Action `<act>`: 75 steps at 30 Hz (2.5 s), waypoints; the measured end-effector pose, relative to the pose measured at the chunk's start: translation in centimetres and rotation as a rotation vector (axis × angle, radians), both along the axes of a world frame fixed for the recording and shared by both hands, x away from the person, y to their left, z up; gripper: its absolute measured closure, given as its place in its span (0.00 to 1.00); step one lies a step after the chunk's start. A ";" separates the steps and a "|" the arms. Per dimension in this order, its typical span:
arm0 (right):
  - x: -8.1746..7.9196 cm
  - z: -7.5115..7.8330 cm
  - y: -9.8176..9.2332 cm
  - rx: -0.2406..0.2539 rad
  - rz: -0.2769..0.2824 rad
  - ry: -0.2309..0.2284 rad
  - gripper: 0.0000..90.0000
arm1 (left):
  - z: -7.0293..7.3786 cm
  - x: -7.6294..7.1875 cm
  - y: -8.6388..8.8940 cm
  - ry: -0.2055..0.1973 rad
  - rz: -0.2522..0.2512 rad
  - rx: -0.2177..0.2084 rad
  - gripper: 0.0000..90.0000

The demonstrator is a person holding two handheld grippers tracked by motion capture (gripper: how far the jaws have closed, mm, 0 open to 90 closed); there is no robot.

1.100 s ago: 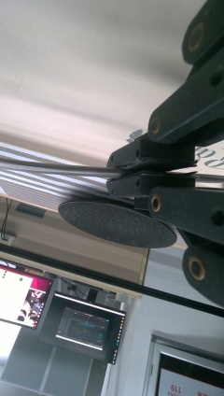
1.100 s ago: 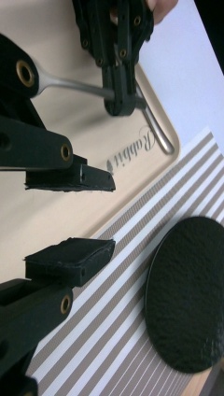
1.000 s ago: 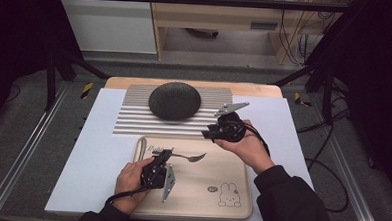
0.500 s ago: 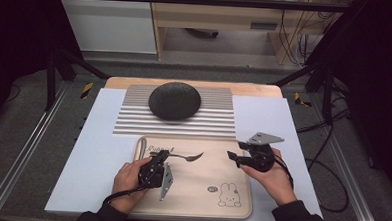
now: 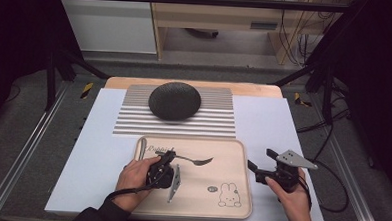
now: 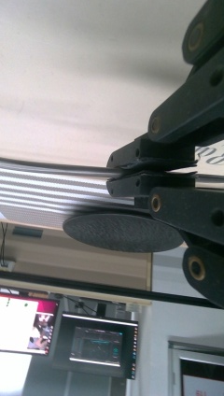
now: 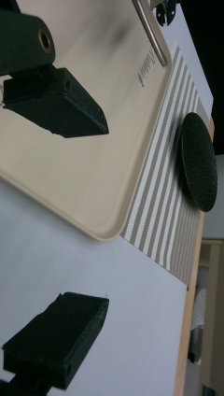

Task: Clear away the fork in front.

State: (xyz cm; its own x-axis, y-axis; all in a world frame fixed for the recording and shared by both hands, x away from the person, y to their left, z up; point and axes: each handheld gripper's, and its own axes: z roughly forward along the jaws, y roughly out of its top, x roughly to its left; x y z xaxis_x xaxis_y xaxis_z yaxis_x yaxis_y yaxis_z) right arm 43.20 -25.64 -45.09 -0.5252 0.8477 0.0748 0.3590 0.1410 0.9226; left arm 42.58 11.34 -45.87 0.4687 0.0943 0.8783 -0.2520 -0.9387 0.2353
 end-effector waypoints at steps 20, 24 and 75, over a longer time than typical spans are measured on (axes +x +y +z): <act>-0.4 -0.6 -1.2 0.065 0.008 -0.042 0.10 | 1.6 1.5 -0.3 0.053 -0.055 0.074 0.96; -0.6 -0.6 -1.5 0.071 0.012 -0.053 0.10 | 1.7 1.8 -0.2 0.075 -0.066 0.100 0.96; -0.4 -1.1 -1.1 0.043 0.024 -0.023 0.11 | 0.6 5.1 2.1 0.261 -0.051 0.210 0.96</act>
State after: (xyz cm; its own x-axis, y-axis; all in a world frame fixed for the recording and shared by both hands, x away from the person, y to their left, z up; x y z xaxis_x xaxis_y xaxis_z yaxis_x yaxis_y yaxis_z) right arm 42.82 -26.74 -46.17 -0.5473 0.8311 0.0985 0.3343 0.1092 0.9361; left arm 47.66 13.44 -45.23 0.6794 -0.1049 0.7262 -0.2563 -0.9613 0.1010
